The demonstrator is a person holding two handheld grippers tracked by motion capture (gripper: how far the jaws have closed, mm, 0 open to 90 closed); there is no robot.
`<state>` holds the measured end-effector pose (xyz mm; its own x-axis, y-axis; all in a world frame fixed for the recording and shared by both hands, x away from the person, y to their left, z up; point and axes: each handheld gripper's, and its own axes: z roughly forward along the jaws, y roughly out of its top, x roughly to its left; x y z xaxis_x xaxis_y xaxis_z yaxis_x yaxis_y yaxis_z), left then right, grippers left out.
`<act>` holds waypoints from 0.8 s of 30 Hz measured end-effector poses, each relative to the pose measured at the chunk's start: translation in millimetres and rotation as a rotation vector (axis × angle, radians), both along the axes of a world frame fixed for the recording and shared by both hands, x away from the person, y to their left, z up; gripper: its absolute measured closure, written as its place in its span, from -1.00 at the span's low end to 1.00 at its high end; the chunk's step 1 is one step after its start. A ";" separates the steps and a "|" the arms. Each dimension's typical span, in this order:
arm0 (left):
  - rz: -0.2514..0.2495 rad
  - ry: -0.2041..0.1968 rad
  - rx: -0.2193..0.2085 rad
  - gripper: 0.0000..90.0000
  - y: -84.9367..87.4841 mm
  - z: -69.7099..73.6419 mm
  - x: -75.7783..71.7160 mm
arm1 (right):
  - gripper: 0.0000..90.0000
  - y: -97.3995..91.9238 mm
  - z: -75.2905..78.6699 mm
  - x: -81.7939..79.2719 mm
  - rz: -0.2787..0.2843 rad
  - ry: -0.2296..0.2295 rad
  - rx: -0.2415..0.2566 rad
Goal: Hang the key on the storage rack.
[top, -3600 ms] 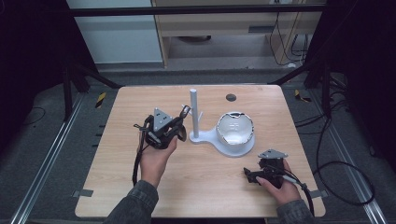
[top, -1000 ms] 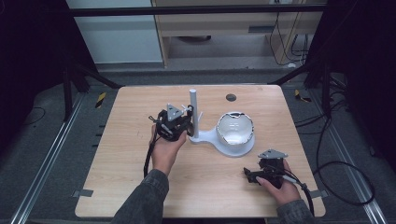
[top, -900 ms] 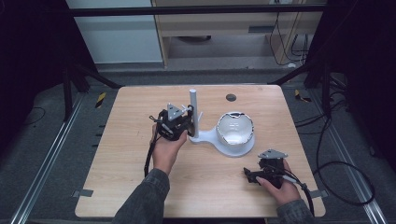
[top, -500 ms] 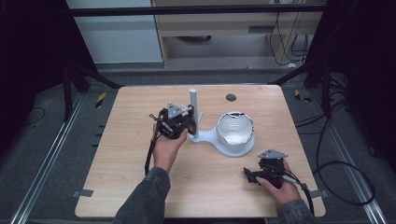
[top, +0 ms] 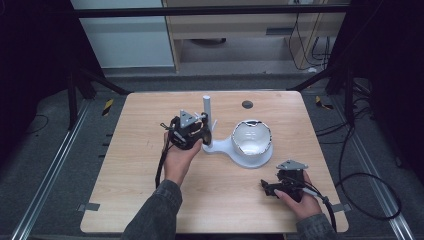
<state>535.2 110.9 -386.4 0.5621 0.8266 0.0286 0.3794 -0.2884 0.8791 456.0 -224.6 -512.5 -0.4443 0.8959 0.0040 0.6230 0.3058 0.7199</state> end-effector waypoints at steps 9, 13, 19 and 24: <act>-0.023 0.012 0.015 0.25 2.1 1.1 -5.4 | -0.99 0.3 0.1 -0.2 -0.003 0.001 0.001; -0.034 0.018 0.017 0.11 0.3 2.5 -7.9 | -0.99 0.1 0.0 -0.1 -0.003 0.000 -0.001; -0.043 0.028 0.022 -0.18 0.0 5.0 -12.0 | -0.99 0.1 0.1 -0.2 -0.002 0.001 0.000; -0.043 0.042 0.010 -0.28 4.5 5.7 -14.3 | -0.99 0.1 0.1 -0.2 -0.002 0.001 0.000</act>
